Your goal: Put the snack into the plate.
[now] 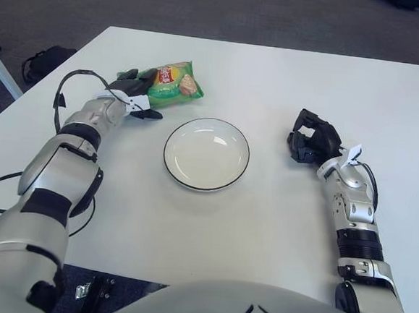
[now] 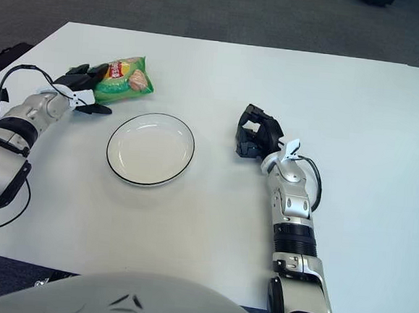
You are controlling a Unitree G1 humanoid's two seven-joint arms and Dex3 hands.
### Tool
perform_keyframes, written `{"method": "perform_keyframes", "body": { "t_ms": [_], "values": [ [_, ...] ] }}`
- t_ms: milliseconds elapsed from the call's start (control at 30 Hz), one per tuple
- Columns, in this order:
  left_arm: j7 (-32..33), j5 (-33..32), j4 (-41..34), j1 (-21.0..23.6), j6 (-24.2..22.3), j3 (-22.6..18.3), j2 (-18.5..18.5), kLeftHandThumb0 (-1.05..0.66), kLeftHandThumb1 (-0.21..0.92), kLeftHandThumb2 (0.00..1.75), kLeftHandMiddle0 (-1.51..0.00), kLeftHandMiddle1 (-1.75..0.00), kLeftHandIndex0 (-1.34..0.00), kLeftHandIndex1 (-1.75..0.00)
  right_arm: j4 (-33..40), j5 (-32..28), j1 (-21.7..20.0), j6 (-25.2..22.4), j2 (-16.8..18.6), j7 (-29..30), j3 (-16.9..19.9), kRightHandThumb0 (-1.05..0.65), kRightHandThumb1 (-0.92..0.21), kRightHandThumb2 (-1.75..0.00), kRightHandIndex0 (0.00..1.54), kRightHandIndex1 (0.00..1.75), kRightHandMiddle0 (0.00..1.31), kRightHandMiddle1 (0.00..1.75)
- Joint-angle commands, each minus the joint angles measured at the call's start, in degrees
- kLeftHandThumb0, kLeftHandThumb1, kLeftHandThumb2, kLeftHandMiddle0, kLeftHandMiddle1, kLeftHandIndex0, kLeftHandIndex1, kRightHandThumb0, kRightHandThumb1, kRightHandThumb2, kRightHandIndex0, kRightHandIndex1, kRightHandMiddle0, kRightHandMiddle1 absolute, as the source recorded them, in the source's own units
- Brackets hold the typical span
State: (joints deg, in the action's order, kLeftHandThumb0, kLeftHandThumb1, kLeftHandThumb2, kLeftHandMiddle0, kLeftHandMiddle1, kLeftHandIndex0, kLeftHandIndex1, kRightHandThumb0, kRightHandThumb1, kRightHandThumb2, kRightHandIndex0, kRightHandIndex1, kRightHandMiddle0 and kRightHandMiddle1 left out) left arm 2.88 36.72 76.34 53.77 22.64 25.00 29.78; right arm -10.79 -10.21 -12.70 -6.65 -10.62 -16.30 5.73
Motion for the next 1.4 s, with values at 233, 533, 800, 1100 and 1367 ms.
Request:
{"method": "perform_keyframes", "body": {
  "t_ms": [233,533,800,1100,1367],
  "values": [
    [3.4,3.1,1.3,-2.2,-3.8,3.3,-1.2,-0.45,0.54,0.90,-0.49,-1.49,-0.25,-1.63,-2.5,0.4,3.4,-3.2,0.4,-1.5,-1.8,-0.54,-0.16,-1.50,1.27,1.75,0.74,1.75],
    [12.0,4.4,1.5,-3.4,-7.8,4.9,-1.6,-0.02,0.18,1.39,-0.81,-1.48,-0.51,-1.74,-1.7,0.4,3.6,-3.4,0.3,-1.4,-2.2,-0.54,-0.16,-1.51,1.27,1.75,0.74,1.75],
    [14.5,3.9,1.2,-3.9,-7.5,5.0,-1.0,0.00,0.14,1.46,-0.81,-1.55,-0.52,-1.75,-1.8,0.4,3.5,-3.3,0.0,-1.9,-2.5,-0.54,-0.16,-1.51,1.26,1.75,0.74,1.75],
    [17.0,2.8,-0.3,-1.9,-7.6,3.7,0.1,0.00,0.13,1.49,-0.81,-1.58,-0.53,-1.75,-2.1,0.5,3.4,-3.1,-0.1,-2.3,-2.4,-0.54,-0.17,-1.50,1.27,1.75,0.73,1.75],
    [22.7,2.1,-6.8,-1.8,-1.2,1.8,3.9,0.00,0.08,1.54,-0.83,-1.60,-0.57,-1.75,-2.0,0.5,3.4,-3.5,-0.5,-2.1,-2.1,-0.53,-0.18,-1.48,1.26,1.75,0.72,1.75]
  ]
}}
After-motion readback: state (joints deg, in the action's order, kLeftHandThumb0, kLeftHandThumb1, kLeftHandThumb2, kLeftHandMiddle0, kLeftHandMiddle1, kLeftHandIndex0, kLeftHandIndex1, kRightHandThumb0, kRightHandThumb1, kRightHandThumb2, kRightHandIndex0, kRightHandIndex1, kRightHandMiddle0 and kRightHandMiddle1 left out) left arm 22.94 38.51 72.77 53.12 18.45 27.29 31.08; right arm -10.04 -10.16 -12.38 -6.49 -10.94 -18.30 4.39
